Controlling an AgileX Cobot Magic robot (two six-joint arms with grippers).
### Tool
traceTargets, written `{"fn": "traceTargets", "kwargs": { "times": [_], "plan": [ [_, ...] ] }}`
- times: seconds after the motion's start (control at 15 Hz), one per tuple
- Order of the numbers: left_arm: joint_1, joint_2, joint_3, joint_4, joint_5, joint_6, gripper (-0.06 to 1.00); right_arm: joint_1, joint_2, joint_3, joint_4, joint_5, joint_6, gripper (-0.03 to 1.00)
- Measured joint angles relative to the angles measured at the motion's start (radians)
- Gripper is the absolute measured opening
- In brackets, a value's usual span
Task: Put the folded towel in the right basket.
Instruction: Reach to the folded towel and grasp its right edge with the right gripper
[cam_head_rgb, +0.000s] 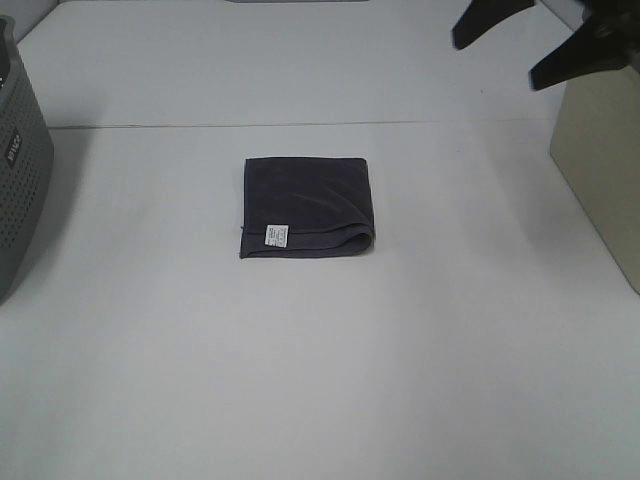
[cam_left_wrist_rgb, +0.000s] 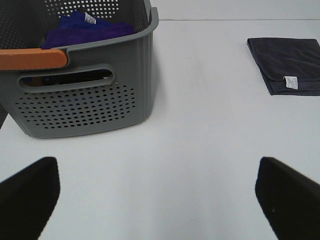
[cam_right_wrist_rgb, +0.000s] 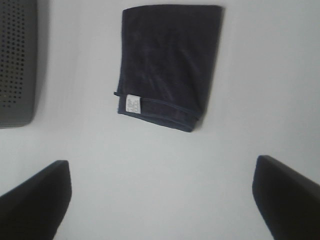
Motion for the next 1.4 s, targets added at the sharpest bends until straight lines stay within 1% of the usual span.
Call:
{"fn": "traceTargets", "kwargs": {
  "times": [0.07,0.13,0.2,0.33,0.4,0.47,0.6,0.67,0.8,1.07,1.2,1.33,1.4],
  "plan": [
    [0.000,0.000,0.000,0.000,0.000,0.000,0.99,0.007,0.092,-0.039,0.057,-0.006,-0.026,0.94],
    [0.000,0.000,0.000,0.000,0.000,0.000,0.99,0.021,0.184,-0.082,0.075,-0.017,-0.037,0.94],
    [0.000,0.000,0.000,0.000,0.000,0.000,0.99,0.052,0.302,-0.169,0.080,-0.027,-0.037,0.94],
    [0.000,0.000,0.000,0.000,0.000,0.000,0.99,0.083,0.445,-0.325,0.086,-0.028,-0.012,0.94],
    [0.000,0.000,0.000,0.000,0.000,0.000,0.99,0.088,0.515,-0.393,0.080,-0.018,0.006,0.94],
    [0.000,0.000,0.000,0.000,0.000,0.000,0.99,0.090,0.570,-0.452,0.052,-0.008,0.031,0.94],
    [0.000,0.000,0.000,0.000,0.000,0.000,0.99,0.090,0.642,-0.517,-0.006,0.020,0.075,0.94],
    [0.000,0.000,0.000,0.000,0.000,0.000,0.99,0.090,0.675,-0.530,-0.037,0.029,0.094,0.94],
    [0.000,0.000,0.000,0.000,0.000,0.000,0.99,0.090,0.723,-0.534,-0.067,0.032,0.101,0.94],
    [0.000,0.000,0.000,0.000,0.000,0.000,0.99,0.097,0.740,-0.544,-0.054,0.029,0.102,0.94],
    [0.000,0.000,0.000,0.000,0.000,0.000,0.99,0.123,0.762,-0.556,-0.029,0.029,0.105,0.94],
    [0.000,0.000,0.000,0.000,0.000,0.000,0.99,0.170,0.785,-0.566,0.008,0.026,0.122,0.93],
    [0.000,0.000,0.000,0.000,0.000,0.000,0.99,0.206,0.804,-0.572,0.054,0.016,0.126,0.93]
  ]
}}
